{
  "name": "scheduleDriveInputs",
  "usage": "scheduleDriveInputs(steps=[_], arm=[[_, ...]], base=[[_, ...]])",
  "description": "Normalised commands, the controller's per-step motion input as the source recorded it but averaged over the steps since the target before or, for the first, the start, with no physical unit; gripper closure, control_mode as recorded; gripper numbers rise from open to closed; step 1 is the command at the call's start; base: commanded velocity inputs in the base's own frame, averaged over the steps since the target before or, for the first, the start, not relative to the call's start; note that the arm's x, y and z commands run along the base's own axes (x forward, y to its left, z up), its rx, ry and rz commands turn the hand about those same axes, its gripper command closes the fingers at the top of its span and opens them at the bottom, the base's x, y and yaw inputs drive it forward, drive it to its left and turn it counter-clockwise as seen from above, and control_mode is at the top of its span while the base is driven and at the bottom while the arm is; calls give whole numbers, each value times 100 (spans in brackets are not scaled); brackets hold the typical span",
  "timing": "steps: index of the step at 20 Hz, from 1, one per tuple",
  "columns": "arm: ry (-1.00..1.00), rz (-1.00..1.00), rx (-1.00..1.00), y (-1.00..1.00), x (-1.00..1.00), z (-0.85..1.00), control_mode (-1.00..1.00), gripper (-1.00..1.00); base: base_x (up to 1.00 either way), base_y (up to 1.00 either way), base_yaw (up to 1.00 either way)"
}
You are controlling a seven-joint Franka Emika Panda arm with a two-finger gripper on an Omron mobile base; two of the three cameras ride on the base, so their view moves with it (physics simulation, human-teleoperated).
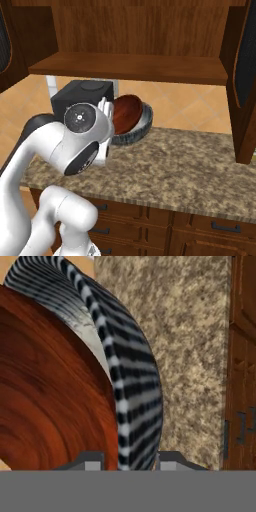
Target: Pick up the bowls on the counter and stack them on top of one another in the open cabinet. Place the smaller bowl on top of the larger bowl.
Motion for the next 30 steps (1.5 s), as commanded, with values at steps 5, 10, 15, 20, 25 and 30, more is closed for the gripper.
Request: scheduleDriveInputs(steps=[5, 10, 15, 20, 25, 30], arm=[[-21, 0, 0, 8, -9, 87, -100, 100], [-27, 5, 0, 11, 0, 72, -100, 100], [-31, 6, 0, 28, 7, 52, -100, 100], [-5, 9, 0, 28, 49, 23, -100, 100], [0, 12, 0, 0, 60, 18, -100, 100], [0, 5, -1, 10, 72, 3, -100, 100]], base=[[0, 0, 0], [0, 0, 0], [0, 0, 0], [0, 0, 0], [0, 0, 0], [0, 0, 0]])
